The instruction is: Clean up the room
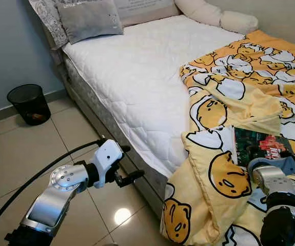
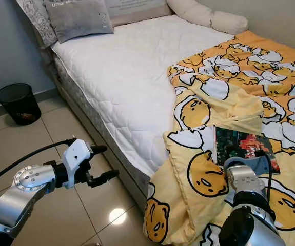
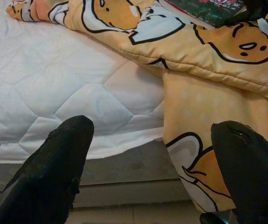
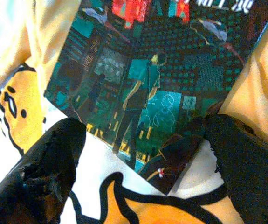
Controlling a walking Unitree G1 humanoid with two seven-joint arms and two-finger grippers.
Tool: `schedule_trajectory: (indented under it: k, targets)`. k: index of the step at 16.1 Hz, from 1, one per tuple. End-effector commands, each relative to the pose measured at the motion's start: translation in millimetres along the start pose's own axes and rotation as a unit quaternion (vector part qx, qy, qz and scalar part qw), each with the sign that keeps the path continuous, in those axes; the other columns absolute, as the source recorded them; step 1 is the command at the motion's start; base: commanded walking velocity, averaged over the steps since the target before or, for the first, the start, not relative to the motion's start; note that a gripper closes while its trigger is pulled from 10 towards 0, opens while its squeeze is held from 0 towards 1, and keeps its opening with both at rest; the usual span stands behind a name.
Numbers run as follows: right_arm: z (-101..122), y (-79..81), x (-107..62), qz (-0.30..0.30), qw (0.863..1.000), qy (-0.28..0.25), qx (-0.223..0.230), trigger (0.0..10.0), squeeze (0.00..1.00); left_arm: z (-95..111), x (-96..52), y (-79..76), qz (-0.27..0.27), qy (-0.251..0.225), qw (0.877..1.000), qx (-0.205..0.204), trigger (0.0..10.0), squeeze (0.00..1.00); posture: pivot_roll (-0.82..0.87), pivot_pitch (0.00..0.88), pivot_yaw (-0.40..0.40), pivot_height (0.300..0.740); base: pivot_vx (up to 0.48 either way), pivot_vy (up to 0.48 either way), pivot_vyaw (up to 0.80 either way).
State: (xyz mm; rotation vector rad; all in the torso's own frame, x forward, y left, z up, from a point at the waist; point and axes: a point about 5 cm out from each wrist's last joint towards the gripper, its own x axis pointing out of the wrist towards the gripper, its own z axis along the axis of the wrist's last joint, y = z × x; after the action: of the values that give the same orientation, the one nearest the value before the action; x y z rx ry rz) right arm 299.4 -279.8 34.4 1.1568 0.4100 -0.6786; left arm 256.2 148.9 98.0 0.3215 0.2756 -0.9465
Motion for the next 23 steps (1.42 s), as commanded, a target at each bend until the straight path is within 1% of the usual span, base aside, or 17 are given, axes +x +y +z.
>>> schedule_trajectory:
  k: [1, 3, 5, 7, 9, 10, 12, 18, 20, 23]
  targets:
    - [-12.7, -1.7, 1.5, -0.006, 1.000, 0.022, 0.016, 10.0, 0.00, 2.2, 0.4, -1.6, -0.004, 0.004, 1.000, 0.008, 10.0, 0.00, -0.01, 0.000, -0.021, 0.740, 0.000, 0.000, 0.00]
    - [-17.4, -5.1, 3.0, -0.014, 1.000, 0.021, 0.010, 10.0, 0.00, 3.1, 0.3, -1.0, -0.003, 0.005, 1.000, 0.008, 10.0, 0.00, -0.01, 0.000, -0.012, 0.740, 0.000, 0.000, 0.00]
    - [-16.6, 1.6, 4.5, -0.004, 1.000, 0.008, 0.024, 10.0, 0.00, 3.3, -0.1, -1.0, -0.012, 0.007, 1.000, 0.008, 10.0, 0.00, -0.01, 0.000, 0.006, 0.740, 0.000, 0.000, 0.00]
    - [-19.5, 8.5, 5.4, 0.001, 1.000, 0.007, 0.018, 10.0, 0.00, 7.5, 0.2, 0.2, -0.026, 0.004, 1.000, 0.011, 10.0, 0.00, 0.00, 0.000, 0.020, 0.740, 0.000, 0.000, 0.00]
    - [-22.2, 13.5, 5.9, 0.007, 0.999, 0.004, 0.035, 10.0, 0.00, 13.1, 0.5, 0.8, -0.039, -0.006, 0.999, 0.008, 10.0, 0.00, 0.00, 0.000, 0.030, 0.740, 0.000, 0.000, 0.00]
    - [-20.5, 19.2, 6.1, 0.019, 0.998, -0.008, 0.064, 10.0, 0.00, 18.3, 0.5, -1.0, -0.056, -0.019, 0.998, 0.004, 10.0, 0.00, 0.00, 0.000, 0.041, 0.740, 0.000, 0.000, 0.00]
    - [-16.1, 23.7, 6.1, 0.030, 0.996, -0.021, 0.083, 10.0, 0.00, 20.4, 1.0, -2.2, -0.063, -0.023, 0.998, 0.006, 10.0, 0.00, 0.00, 0.000, 0.044, 0.740, 0.000, 0.000, 0.00]
    - [8.5, 36.4, 3.8, 0.076, 0.991, -0.067, 0.089, 10.0, 0.00, 24.2, 3.9, -5.1, -0.073, -0.030, 0.997, 0.001, 10.0, 0.00, -0.01, 0.000, 0.043, 0.740, 0.000, 0.000, 0.00]
    - [23.0, 47.4, 1.0, 0.114, 0.985, -0.092, 0.088, 10.0, 0.00, 24.4, 5.3, -5.2, -0.073, -0.031, 0.997, 0.002, 10.0, 0.00, -0.01, 0.000, 0.042, 0.740, 0.000, 0.000, 0.00]
    - [29.7, 58.8, -1.1, 0.141, 0.981, -0.100, 0.084, 10.0, 0.00, 24.5, 5.8, -4.3, -0.069, -0.032, 0.997, 0.002, 10.0, 0.00, -0.01, 0.000, 0.034, 0.740, 0.000, 0.000, 0.00]
